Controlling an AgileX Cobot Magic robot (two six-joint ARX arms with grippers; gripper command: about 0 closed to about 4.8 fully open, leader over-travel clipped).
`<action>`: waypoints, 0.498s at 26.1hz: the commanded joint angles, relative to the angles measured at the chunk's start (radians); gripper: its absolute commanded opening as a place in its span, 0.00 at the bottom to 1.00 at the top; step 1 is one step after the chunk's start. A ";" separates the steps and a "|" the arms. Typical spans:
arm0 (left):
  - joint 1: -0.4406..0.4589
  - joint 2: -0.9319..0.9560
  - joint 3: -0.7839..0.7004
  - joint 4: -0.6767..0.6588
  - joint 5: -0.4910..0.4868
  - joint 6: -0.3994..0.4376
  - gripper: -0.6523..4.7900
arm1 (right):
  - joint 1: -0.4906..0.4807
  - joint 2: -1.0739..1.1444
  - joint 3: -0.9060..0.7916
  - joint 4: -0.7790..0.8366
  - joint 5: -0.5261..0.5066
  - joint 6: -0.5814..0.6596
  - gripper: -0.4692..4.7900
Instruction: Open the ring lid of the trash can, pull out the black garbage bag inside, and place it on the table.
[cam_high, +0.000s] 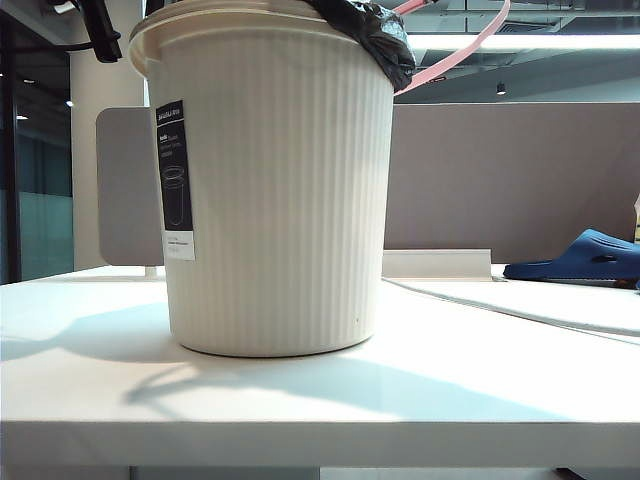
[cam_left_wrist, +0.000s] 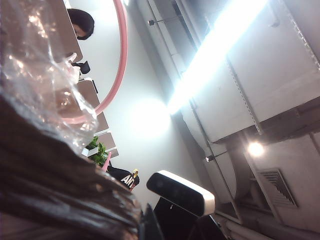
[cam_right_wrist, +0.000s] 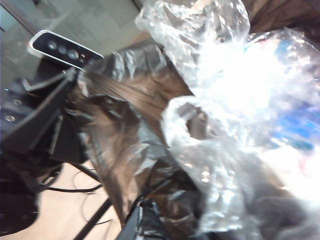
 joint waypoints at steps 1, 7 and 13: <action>-0.001 -0.004 0.005 0.018 0.004 0.008 0.11 | -0.001 -0.009 0.005 -0.024 0.052 -0.010 0.08; -0.003 -0.004 0.005 -0.002 0.006 0.035 0.11 | -0.001 -0.040 0.005 -0.079 0.145 -0.040 0.08; -0.045 -0.002 0.006 -0.015 -0.025 0.055 0.11 | 0.000 -0.062 0.058 -0.128 0.175 -0.094 0.08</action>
